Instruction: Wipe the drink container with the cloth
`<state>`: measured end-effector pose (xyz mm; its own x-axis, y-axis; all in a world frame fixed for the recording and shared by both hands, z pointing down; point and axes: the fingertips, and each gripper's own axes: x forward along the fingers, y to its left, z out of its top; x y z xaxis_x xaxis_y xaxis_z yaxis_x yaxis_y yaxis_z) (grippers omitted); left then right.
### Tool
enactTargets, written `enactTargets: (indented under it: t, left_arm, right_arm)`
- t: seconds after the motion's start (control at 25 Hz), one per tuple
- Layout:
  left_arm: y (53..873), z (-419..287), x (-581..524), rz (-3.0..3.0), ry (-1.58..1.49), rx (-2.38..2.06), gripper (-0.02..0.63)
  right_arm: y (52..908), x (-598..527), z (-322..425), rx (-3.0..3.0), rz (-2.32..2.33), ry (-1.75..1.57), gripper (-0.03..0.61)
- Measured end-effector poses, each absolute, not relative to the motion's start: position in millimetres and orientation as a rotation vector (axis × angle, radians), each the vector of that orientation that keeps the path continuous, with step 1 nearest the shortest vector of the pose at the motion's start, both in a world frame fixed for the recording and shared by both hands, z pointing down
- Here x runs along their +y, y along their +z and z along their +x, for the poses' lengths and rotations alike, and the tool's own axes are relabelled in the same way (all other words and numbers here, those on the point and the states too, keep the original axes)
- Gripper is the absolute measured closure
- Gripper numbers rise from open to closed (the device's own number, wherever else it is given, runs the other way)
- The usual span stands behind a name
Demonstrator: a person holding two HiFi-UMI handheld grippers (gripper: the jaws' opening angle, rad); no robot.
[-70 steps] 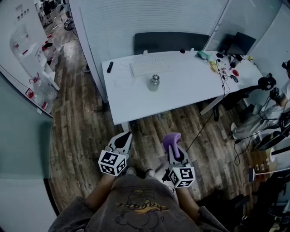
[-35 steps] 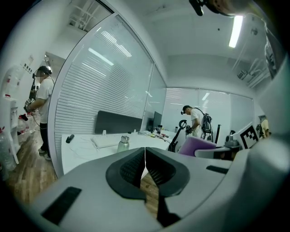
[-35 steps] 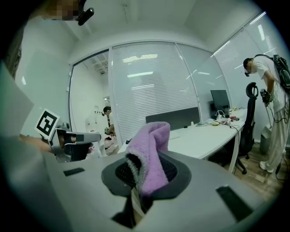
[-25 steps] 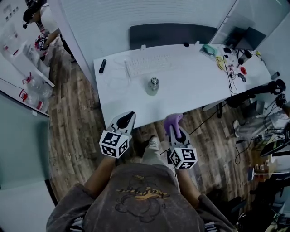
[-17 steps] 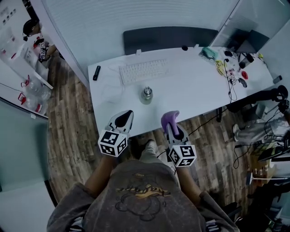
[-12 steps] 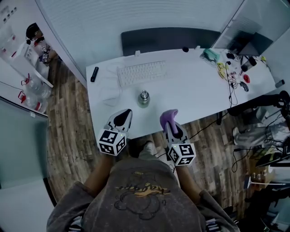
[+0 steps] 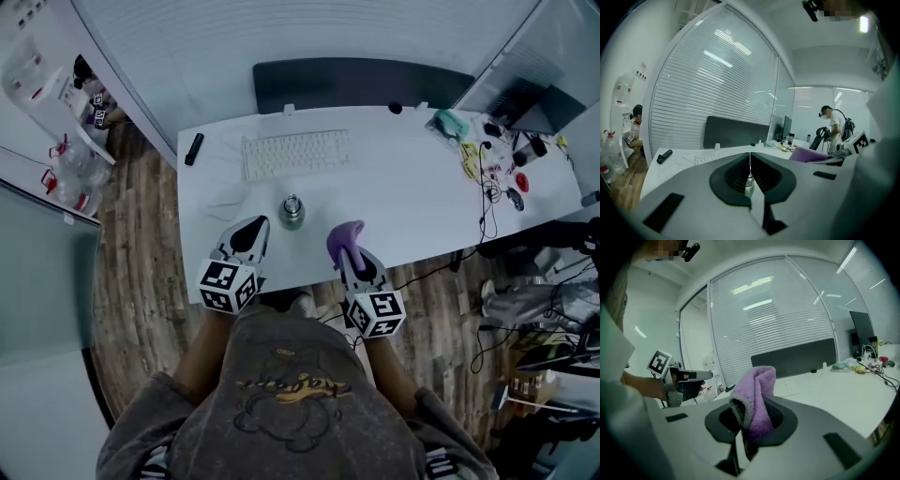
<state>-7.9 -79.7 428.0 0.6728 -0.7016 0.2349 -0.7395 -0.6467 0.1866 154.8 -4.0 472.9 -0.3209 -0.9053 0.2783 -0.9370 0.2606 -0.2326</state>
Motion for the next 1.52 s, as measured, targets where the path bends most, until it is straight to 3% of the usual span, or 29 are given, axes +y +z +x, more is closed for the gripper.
enactTargets:
  t: [1.12,1.36,1.52]
  left_arm:
    - [432,16,-117,2.687,0.166,-0.944,0.589]
    - [439,26,-124,2.698,0.201,-0.852,0.473]
    - [447,33,-122,2.718,0.25,-0.775,0.361]
  right_arm:
    - [479,-66,155,-2.443,1.715,0.502,0.531]
    - [482,-78,155,-2.438,1.697,0.506,0.529]
    - [485,-84,151,-2.441,1.684,0.515,0.529]
